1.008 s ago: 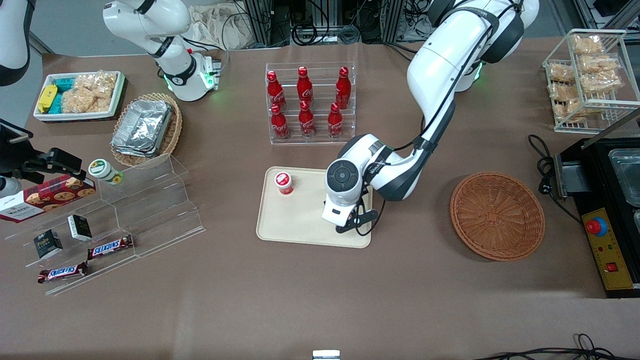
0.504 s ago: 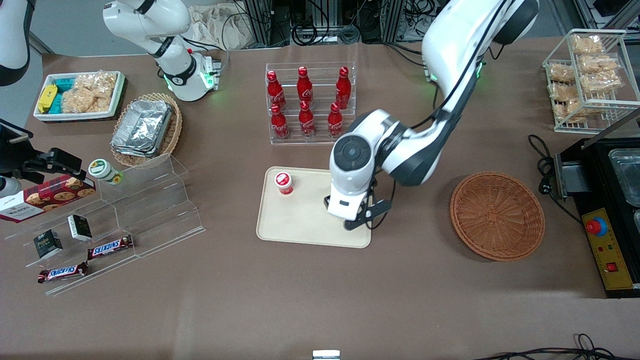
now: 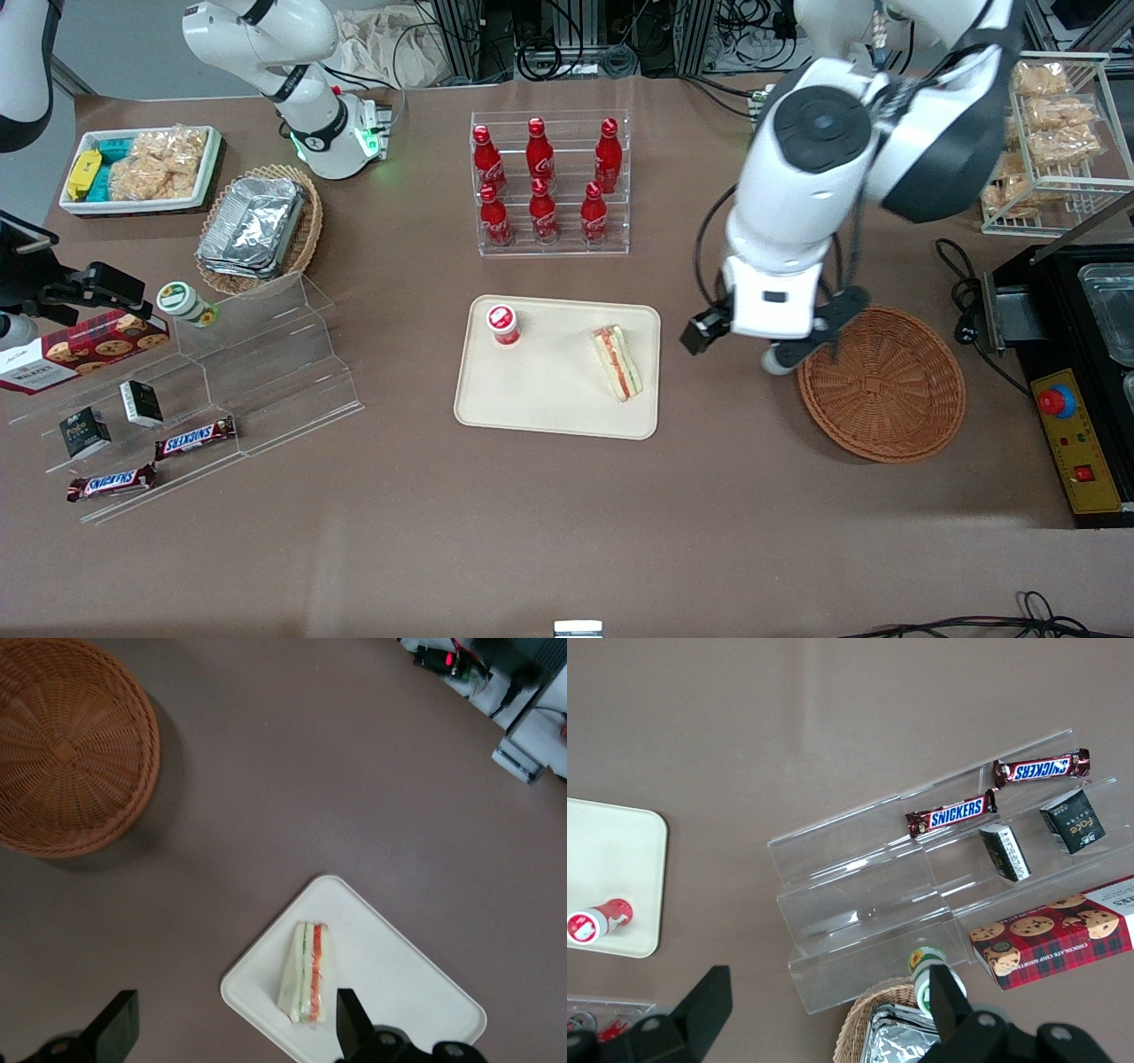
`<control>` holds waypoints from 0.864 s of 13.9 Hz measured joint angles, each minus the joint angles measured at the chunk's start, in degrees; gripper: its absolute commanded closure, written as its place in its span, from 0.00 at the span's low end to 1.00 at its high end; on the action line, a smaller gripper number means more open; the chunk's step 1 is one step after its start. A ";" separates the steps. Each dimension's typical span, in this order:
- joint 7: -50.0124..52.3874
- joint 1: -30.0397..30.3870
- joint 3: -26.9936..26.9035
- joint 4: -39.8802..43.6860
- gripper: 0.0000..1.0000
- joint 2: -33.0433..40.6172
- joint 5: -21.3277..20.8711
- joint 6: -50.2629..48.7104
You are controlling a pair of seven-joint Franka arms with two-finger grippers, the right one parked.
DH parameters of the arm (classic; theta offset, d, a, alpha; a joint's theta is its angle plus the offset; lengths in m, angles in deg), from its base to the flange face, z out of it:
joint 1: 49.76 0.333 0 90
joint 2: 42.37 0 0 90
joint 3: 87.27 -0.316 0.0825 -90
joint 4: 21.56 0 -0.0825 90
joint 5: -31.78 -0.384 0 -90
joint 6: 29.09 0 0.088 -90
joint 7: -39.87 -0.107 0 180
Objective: Place sandwich from basket to tray
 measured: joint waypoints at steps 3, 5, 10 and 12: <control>-5.85 3.50 -0.01 -1.82 0.00 2.53 0.67 -0.41; -12.49 6.69 -0.04 -2.22 0.00 3.67 2.41 -2.00; -35.37 17.20 -0.33 -7.47 0.00 8.87 6.26 -3.27; -43.54 18.16 -2.63 -9.88 0.00 11.22 6.82 -3.29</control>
